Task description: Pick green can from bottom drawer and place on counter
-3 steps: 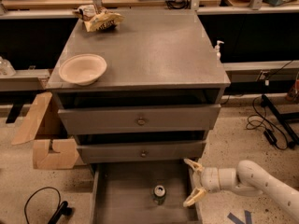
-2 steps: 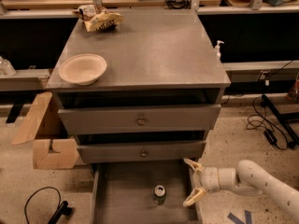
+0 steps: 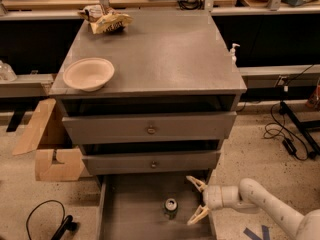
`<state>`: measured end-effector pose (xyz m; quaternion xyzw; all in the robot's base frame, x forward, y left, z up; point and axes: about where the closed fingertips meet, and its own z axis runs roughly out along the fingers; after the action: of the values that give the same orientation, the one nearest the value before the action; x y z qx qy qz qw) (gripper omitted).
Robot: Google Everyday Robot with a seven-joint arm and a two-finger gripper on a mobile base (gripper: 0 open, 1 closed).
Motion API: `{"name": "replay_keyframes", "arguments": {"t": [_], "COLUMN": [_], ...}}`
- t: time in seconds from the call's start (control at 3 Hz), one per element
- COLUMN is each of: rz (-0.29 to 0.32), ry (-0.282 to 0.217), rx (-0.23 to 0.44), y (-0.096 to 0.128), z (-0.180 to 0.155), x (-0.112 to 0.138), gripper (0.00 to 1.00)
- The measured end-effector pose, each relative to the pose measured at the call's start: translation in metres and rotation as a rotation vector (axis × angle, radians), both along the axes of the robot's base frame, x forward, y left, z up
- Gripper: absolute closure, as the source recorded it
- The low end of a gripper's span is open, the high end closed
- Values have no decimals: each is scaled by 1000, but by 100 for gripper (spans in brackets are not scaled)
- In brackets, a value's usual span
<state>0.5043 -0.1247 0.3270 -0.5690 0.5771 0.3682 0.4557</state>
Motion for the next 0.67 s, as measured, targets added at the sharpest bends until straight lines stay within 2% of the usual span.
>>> {"name": "replay_keyframes", "arguments": {"t": [0.33,0.67], "rz": [53,87], "ry": [-60,-87], "rx": [25,22], "y": [15,29], "z": [-32,-56], "x": [9,17], "gripper": [0,0]}}
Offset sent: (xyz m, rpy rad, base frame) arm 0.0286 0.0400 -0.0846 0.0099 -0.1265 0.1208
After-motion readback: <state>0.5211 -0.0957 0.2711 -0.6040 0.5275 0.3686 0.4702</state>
